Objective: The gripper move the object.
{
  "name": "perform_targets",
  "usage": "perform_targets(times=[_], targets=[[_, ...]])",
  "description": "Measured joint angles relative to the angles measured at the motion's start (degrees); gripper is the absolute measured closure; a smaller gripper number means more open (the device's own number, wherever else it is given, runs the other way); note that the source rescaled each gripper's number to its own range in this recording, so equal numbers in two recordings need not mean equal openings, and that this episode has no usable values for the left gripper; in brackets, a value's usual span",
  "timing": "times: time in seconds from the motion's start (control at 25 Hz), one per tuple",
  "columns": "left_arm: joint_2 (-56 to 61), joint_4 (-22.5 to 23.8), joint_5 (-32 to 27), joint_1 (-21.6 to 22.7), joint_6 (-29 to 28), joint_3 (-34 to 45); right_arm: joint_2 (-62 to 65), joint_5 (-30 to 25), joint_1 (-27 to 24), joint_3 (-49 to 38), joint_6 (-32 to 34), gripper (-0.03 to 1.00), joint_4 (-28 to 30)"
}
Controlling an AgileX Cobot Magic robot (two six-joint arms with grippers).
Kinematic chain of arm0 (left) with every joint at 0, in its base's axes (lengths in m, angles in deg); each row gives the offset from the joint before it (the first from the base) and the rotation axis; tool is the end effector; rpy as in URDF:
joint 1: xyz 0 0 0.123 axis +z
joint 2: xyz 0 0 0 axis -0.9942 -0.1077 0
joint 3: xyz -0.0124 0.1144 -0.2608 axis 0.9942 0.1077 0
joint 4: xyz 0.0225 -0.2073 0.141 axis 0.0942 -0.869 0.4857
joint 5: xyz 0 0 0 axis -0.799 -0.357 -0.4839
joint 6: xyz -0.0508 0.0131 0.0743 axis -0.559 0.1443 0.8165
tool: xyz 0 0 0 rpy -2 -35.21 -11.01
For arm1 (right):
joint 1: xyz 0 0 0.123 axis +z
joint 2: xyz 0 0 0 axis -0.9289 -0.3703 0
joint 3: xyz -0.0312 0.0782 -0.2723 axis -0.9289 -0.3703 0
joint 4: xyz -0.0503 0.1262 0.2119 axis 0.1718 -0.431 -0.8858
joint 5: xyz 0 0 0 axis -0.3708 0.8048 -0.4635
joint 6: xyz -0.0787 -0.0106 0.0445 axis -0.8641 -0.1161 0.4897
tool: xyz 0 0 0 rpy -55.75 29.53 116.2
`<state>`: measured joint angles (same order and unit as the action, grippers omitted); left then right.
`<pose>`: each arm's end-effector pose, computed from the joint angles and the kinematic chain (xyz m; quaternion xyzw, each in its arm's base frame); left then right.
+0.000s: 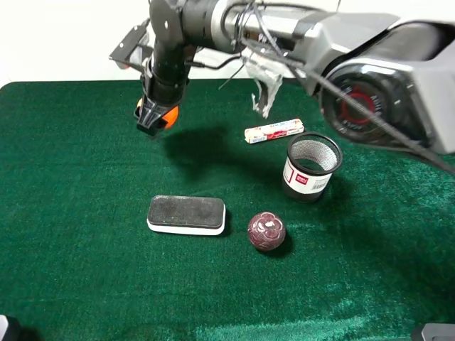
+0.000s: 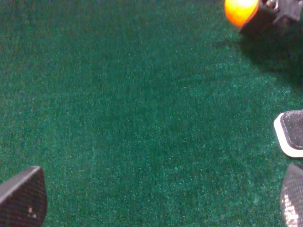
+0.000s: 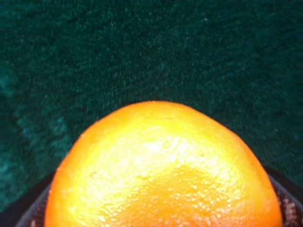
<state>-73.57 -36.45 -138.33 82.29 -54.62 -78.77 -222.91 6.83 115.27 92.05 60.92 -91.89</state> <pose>-0.0067 -0.0037 0.2781 0.0508 0.8495 -0.0081 0.5251 0.3613 0.3957 0.1474 -0.5707 0.7895 0.0742 0.2131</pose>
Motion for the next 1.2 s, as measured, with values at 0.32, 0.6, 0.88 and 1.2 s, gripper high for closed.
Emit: perform_targets(times=[0.32,0.6,0.88,1.2], targets=[[0.00,0.00,0.00,0.00,0.00,0.00,12.29,8.04,0.08,-21.94,0.72,0.97,1.16],[0.00,0.00,0.00,0.00,0.00,0.00,24.70,12.23,3.23,-37.64,4.66,0.97,4.55],[0.00,0.00,0.00,0.00,0.00,0.00,27.34,11.50,9.97,-38.53,5.67,0.97,4.55],[0.00,0.00,0.00,0.00,0.00,0.00,27.34,10.96,19.98,-38.73,5.67,0.97,4.55]])
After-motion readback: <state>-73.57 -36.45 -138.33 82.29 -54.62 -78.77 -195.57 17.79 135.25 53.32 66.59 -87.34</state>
